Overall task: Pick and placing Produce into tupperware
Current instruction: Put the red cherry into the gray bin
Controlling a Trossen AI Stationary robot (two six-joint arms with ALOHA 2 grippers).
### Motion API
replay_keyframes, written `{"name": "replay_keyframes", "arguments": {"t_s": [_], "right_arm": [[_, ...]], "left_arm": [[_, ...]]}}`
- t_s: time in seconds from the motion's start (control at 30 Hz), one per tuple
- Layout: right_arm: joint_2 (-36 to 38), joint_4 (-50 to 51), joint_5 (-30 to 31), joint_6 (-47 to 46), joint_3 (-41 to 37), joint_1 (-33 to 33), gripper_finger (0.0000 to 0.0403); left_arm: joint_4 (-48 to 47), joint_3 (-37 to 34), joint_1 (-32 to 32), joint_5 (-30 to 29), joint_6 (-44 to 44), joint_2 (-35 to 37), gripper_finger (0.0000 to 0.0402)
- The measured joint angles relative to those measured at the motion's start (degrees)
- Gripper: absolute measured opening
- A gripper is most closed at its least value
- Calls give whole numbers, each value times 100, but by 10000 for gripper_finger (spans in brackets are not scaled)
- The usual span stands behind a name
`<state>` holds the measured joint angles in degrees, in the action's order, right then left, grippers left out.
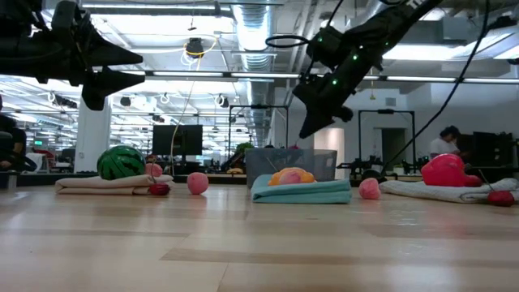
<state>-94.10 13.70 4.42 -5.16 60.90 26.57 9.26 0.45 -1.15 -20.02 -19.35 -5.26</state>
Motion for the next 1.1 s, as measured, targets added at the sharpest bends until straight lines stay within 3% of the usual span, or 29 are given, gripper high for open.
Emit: {"name": "replay_keyframes", "arguments": {"t_s": [0.23, 0.53, 0.67, 1.1], "right_arm": [[-152, -46, -6, -21, 2, 66, 56], [-145, -98, -115, 128, 0, -191, 62], [-145, -152, -441, 200, 0, -548, 62], [127, -392, -656, 724, 243, -2025, 63]], "left_arm": [[-108, 0, 1, -69, 4, 0, 213], [-125, 1, 0, -69, 4, 0, 213], [-127, 2, 0, -71, 28, 0, 213], [-292, 1, 0, 29, 115, 0, 213]]}}
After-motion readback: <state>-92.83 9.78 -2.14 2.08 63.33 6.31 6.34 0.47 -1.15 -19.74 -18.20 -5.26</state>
